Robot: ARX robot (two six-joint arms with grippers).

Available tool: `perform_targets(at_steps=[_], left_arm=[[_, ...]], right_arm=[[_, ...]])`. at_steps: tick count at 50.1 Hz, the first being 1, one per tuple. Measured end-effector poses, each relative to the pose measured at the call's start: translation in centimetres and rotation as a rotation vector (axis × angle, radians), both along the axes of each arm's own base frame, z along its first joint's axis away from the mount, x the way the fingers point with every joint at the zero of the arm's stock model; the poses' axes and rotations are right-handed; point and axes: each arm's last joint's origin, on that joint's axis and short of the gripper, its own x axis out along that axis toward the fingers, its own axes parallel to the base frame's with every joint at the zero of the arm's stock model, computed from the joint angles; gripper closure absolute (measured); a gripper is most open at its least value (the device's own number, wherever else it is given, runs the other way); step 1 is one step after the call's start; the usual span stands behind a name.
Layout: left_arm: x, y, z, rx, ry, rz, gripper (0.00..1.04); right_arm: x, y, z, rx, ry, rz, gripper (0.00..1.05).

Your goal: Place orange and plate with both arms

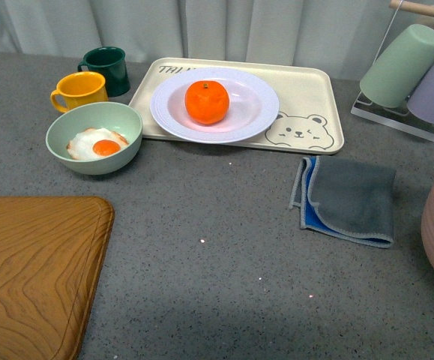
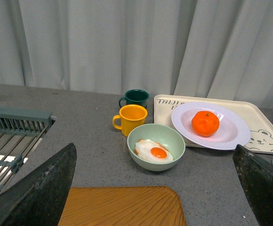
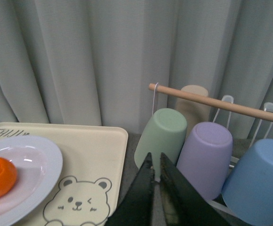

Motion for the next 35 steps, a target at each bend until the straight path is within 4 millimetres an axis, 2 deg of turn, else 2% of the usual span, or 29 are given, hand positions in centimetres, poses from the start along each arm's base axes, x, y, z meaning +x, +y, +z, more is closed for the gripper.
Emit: perform_targets(at_steps=[1, 4, 13, 35], left_arm=[[0.0, 0.0, 0.0, 0.0, 0.0, 0.0, 0.07], [0.0, 0.0, 0.0, 0.0, 0.0, 0.0, 0.07], [0.0, 0.0, 0.0, 0.0, 0.0, 0.0, 0.07], [0.0, 0.0, 0.0, 0.0, 0.0, 0.0, 0.07]], right_arm=[[-0.7, -0.2, 0.0, -0.006, 0.003, 0.002, 1.04], [-2.3, -0.6, 0.2, -0.005, 0.006, 0.007, 1.04], [-5.2, -1.4, 1.1, -0.005, 0.015, 0.004, 1.04], [-10.8, -3.3, 1.5, -0.003, 0.004, -0.001, 1.04]])
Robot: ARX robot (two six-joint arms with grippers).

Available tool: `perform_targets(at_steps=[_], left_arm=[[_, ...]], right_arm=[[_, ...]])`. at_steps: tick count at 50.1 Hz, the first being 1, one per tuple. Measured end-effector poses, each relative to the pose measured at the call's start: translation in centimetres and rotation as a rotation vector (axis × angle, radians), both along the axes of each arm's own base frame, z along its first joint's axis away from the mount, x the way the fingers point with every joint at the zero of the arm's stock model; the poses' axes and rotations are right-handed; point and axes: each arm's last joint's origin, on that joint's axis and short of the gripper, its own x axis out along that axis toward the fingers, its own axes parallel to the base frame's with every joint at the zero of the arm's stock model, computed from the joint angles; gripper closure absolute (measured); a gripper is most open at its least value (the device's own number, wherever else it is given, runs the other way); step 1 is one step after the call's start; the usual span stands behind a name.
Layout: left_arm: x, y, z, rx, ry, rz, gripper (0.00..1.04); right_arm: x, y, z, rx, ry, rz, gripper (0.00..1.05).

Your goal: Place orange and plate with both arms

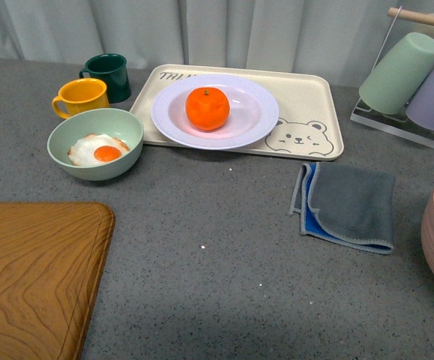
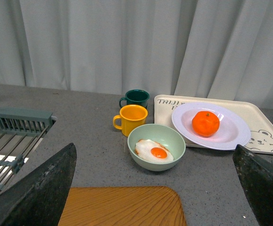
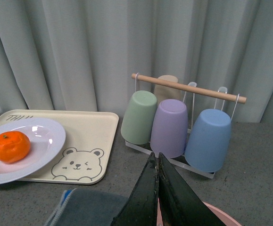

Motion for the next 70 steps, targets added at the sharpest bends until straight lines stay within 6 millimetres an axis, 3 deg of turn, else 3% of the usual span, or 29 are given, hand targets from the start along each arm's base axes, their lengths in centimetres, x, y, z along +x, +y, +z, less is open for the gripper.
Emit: perform_targets(at_steps=[29, 70], left_arm=[[0.0, 0.0, 0.0, 0.0, 0.0, 0.0, 0.07], [0.0, 0.0, 0.0, 0.0, 0.0, 0.0, 0.07]], right_arm=[[-4.1, 0.0, 0.1, 0.0, -0.001, 0.003, 1.04], [-6.9, 0.0, 0.7, 0.0, -0.024, 0.003, 1.04]])
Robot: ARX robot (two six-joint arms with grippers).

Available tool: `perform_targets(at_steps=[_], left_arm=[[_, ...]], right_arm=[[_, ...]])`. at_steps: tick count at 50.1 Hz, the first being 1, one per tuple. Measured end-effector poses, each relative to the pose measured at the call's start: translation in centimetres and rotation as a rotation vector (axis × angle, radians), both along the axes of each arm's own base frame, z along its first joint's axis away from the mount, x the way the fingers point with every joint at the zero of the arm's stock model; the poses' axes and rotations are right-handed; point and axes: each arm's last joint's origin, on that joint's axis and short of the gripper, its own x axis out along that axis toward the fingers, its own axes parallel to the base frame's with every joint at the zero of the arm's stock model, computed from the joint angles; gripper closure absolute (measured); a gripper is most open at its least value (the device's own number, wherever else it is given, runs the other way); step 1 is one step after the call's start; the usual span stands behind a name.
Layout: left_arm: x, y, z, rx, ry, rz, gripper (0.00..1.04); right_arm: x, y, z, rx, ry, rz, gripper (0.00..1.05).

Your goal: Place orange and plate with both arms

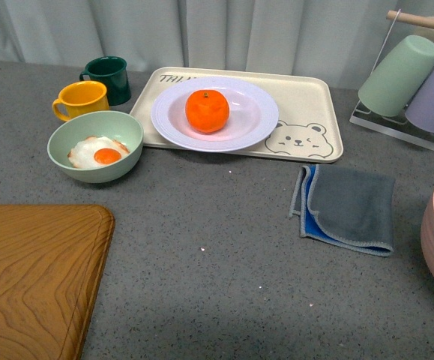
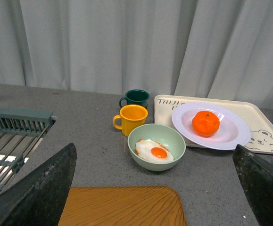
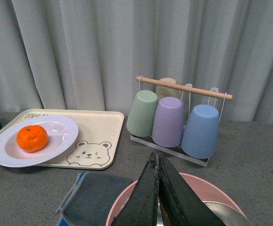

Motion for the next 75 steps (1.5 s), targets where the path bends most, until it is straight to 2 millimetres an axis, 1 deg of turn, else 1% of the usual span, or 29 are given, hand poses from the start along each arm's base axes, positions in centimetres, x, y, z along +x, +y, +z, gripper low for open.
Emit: perform_targets(at_steps=[24, 29, 32, 43, 45, 52, 53, 59, 60, 63, 67, 70, 73, 75], left_arm=[[0.0, 0.0, 0.0, 0.0, 0.0, 0.0, 0.07], [0.0, 0.0, 0.0, 0.0, 0.0, 0.0, 0.07], [0.0, 0.0, 0.0, 0.0, 0.0, 0.0, 0.07], [0.0, 0.0, 0.0, 0.0, 0.0, 0.0, 0.07], [0.0, 0.0, 0.0, 0.0, 0.0, 0.0, 0.07], [0.0, 0.0, 0.0, 0.0, 0.0, 0.0, 0.07], [0.0, 0.0, 0.0, 0.0, 0.0, 0.0, 0.07], [0.0, 0.0, 0.0, 0.0, 0.0, 0.0, 0.07], [0.0, 0.0, 0.0, 0.0, 0.0, 0.0, 0.07], [0.0, 0.0, 0.0, 0.0, 0.0, 0.0, 0.07], [0.0, 0.0, 0.0, 0.0, 0.0, 0.0, 0.07], [0.0, 0.0, 0.0, 0.0, 0.0, 0.0, 0.07], [0.0, 0.0, 0.0, 0.0, 0.0, 0.0, 0.07], [0.0, 0.0, 0.0, 0.0, 0.0, 0.0, 0.07]], right_arm=[[-0.9, 0.0, -0.1, 0.0, 0.0, 0.0, 1.04], [-1.7, 0.0, -0.5, 0.0, 0.035, 0.003, 1.04], [-2.0, 0.0, -0.3, 0.0, 0.005, 0.003, 1.04], [-2.0, 0.0, -0.3, -0.002, 0.006, 0.003, 1.03], [-2.0, 0.0, -0.3, -0.002, 0.006, 0.003, 0.97], [-2.0, 0.0, -0.3, -0.002, 0.005, 0.003, 0.72], [-2.0, 0.0, -0.3, -0.002, 0.005, 0.003, 0.7], [-2.0, 0.0, -0.3, -0.002, 0.005, 0.003, 0.5], [-2.0, 0.0, -0.3, -0.002, 0.005, 0.003, 0.49], [-2.0, 0.0, -0.3, -0.002, 0.005, 0.003, 0.38], [-2.0, 0.0, -0.3, -0.002, 0.005, 0.003, 0.18], [-2.0, 0.0, -0.3, -0.001, 0.005, 0.003, 0.08], [-2.0, 0.0, -0.3, -0.001, 0.005, 0.003, 0.1], [-2.0, 0.0, -0.3, -0.001, 0.005, 0.003, 0.1]])
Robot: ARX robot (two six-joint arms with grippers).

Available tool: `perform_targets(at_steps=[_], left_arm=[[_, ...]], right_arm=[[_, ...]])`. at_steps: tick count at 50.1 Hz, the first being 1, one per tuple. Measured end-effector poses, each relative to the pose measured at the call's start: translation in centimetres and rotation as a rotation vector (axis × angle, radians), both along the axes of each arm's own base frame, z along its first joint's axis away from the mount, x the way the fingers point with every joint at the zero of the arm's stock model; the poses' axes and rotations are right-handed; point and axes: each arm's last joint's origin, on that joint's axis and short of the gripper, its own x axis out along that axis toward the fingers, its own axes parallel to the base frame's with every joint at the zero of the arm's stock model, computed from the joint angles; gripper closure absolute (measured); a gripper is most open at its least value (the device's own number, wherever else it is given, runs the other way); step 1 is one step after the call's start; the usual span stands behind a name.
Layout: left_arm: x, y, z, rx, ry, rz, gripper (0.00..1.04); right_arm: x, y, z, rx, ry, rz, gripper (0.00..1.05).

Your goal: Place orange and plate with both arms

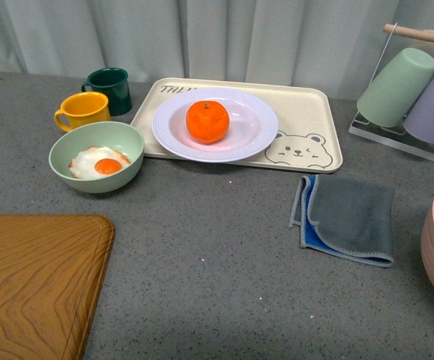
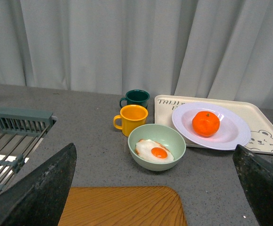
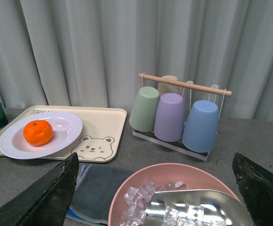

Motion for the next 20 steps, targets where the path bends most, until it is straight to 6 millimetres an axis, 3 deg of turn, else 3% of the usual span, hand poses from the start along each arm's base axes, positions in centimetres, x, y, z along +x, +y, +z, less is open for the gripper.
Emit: perform_targets(at_steps=[20], left_arm=[[0.0, 0.0, 0.0, 0.0, 0.0, 0.0, 0.07]], right_arm=[[0.0, 0.0, 0.0, 0.0, 0.0, 0.0, 0.09]])
